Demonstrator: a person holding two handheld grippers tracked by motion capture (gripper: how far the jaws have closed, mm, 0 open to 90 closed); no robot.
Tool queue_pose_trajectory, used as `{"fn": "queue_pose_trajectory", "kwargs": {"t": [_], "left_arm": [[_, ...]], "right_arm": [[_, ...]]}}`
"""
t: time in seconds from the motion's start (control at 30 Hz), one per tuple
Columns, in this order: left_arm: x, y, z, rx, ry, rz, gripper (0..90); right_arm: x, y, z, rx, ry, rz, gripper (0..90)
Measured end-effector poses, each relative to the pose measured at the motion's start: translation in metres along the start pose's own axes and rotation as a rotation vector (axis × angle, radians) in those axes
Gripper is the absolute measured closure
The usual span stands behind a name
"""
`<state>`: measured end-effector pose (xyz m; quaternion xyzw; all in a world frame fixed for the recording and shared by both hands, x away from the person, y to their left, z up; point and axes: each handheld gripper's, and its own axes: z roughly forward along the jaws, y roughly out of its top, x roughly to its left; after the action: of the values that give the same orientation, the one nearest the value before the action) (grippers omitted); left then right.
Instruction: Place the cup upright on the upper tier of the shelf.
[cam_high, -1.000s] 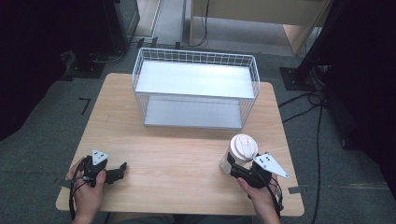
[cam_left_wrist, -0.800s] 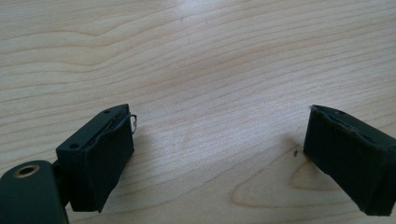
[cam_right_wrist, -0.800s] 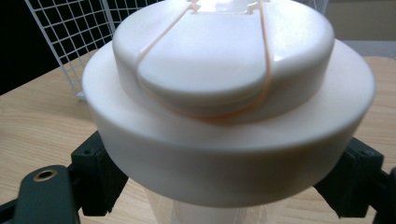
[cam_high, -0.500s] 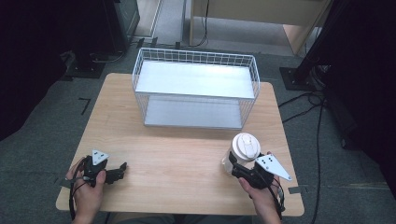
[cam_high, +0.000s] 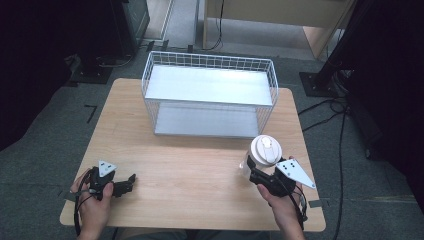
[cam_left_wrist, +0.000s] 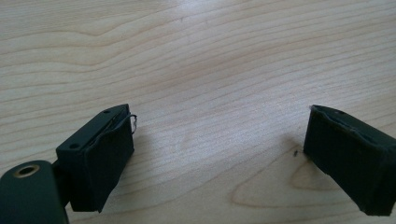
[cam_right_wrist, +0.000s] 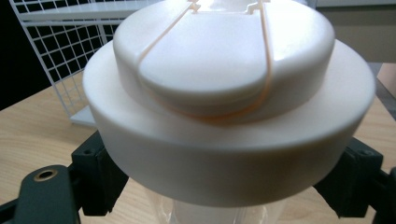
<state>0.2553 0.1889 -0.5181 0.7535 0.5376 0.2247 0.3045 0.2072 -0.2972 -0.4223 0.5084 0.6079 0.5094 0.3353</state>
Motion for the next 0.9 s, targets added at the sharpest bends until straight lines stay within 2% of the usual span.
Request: {"fn": "queue_pose_trajectory", "kwargs": {"t": [0.9], "left_arm": [[0.000,0.000,0.000,-0.001,0.001,0.001,8.7]], "right_arm": [[0.026,0.047,0.005,-0.110,0.010,-0.081,16.0]]}}
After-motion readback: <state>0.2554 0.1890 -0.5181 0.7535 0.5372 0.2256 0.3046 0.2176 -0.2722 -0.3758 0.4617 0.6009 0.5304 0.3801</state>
